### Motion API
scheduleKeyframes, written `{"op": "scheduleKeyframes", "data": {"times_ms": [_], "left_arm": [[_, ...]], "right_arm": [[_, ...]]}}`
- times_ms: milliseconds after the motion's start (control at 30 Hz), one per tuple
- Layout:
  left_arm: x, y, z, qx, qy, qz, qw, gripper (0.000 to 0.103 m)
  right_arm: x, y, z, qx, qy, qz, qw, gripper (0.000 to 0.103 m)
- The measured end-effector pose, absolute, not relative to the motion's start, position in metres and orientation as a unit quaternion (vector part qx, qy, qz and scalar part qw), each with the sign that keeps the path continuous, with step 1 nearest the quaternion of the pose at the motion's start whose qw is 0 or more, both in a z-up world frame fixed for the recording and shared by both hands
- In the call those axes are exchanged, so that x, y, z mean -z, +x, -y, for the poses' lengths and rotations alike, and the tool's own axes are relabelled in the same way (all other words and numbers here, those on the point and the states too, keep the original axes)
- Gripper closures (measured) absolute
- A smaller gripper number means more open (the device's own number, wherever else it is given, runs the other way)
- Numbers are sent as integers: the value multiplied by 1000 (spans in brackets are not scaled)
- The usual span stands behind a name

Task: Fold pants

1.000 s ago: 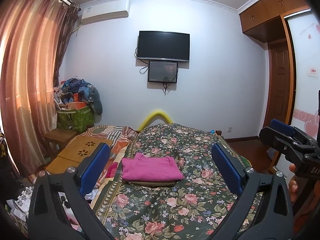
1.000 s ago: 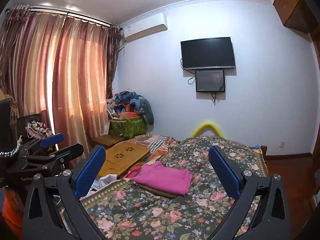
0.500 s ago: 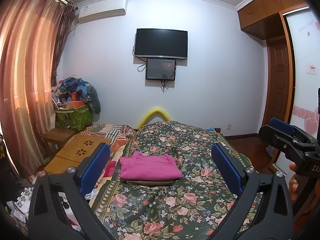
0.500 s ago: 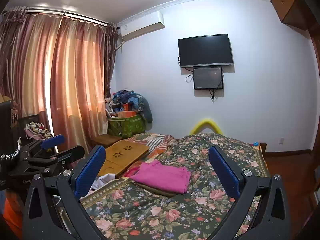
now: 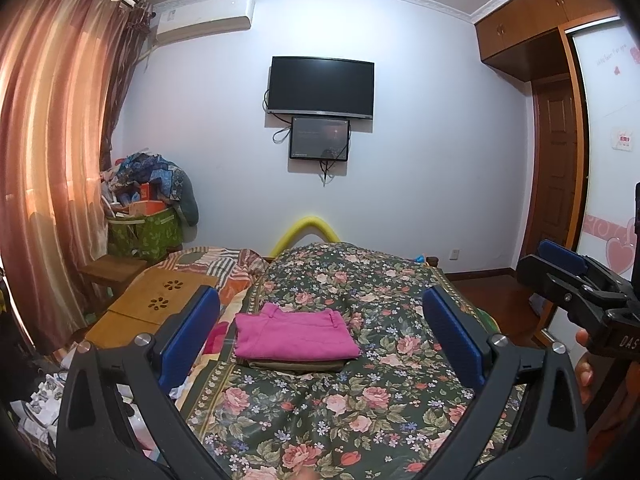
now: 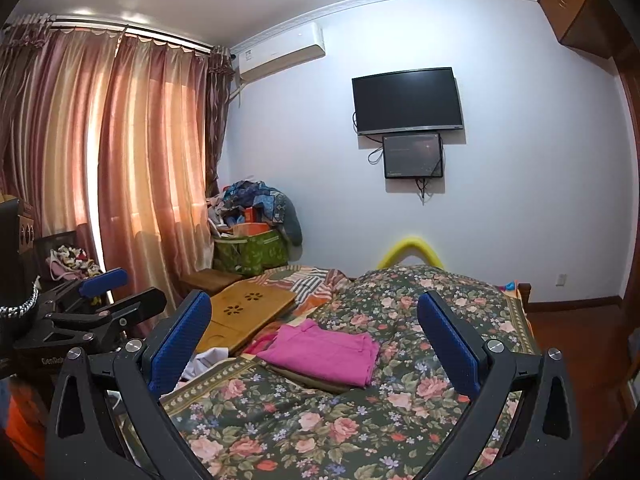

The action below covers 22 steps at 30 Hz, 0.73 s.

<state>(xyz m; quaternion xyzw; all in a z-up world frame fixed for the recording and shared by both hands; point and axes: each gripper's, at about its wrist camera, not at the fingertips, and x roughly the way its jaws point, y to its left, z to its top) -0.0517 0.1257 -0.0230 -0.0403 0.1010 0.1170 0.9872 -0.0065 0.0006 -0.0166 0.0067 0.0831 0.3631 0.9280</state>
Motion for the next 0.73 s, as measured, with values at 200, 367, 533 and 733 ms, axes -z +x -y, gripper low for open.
{"op": "scheduleKeyframes", "data": {"times_ms": [200, 367, 533, 733], "left_arm": [[22, -51, -123, -114, -37, -101, 988, 0], [21, -51, -121, -114, -37, -100, 988, 0], [20, -51, -124, -114, -43, -101, 987, 0], [21, -50, -123, -112, -39, -105, 987, 0]], "right_arm": [[18, -6, 0, -363, 6, -83, 928, 1], [19, -5, -1, -362, 7, -84, 928, 1], [19, -6, -1, -361, 6, -85, 929, 1], [19, -6, -1, -360, 5, -86, 929, 0]]}}
